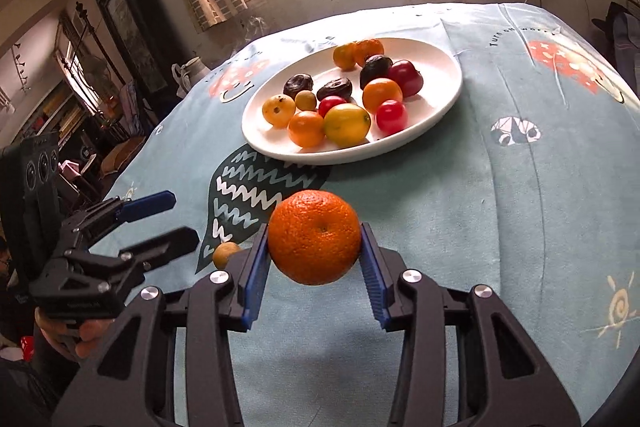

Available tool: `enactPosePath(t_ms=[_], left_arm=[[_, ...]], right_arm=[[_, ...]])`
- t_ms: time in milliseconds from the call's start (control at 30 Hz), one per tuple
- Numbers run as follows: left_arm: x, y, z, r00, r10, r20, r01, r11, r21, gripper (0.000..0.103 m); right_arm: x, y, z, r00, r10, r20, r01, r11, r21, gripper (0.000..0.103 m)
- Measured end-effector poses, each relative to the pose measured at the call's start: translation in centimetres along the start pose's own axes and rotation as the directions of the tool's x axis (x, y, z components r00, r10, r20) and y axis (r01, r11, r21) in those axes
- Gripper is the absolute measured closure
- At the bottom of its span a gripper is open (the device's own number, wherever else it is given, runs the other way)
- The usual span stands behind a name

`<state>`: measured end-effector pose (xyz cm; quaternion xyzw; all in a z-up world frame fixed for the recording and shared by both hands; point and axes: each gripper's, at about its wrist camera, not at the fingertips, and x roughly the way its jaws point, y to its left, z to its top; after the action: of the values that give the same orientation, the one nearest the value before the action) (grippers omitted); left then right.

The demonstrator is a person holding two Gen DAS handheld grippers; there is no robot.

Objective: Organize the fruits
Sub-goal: 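Grasp the large mandarin with the right tool while the left tool grasps a small yellow fruit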

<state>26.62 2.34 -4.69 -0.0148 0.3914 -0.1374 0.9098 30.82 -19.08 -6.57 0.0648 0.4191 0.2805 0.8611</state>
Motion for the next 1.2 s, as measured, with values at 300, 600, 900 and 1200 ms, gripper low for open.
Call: enactPosePath(t_ms=[300, 600, 900, 1200], left_arm=[[2.8, -2.2, -1.5, 0.994, -0.008, -0.105, 0.017, 0.996, 0.088, 0.065], [3.7, -2.1, -1.7, 0.991, 0.018, -0.133, -0.006, 0.995, 0.097, 0.07], [3.8, -2.0, -1.7, 0.991, 0.012, -0.13, 0.0, 0.996, 0.091, 0.073], [1.4, -1.0, -0.9, 0.996, -0.033, -0.088, 0.034, 0.999, 0.014, 0.073]], right_arm=[[0.2, -0.4, 0.1, 1.0, 0.001, -0.02, 0.0, 1.0, 0.022, 0.059], [0.2, -0.3, 0.1, 1.0, 0.002, -0.018, -0.002, 1.0, 0.019, 0.059], [0.2, -0.4, 0.0, 1.0, 0.0, -0.021, 0.001, 1.0, 0.022, 0.059], [-0.1, -0.2, -0.1, 1.0, 0.031, -0.004, -0.031, 1.0, -0.001, 0.059]])
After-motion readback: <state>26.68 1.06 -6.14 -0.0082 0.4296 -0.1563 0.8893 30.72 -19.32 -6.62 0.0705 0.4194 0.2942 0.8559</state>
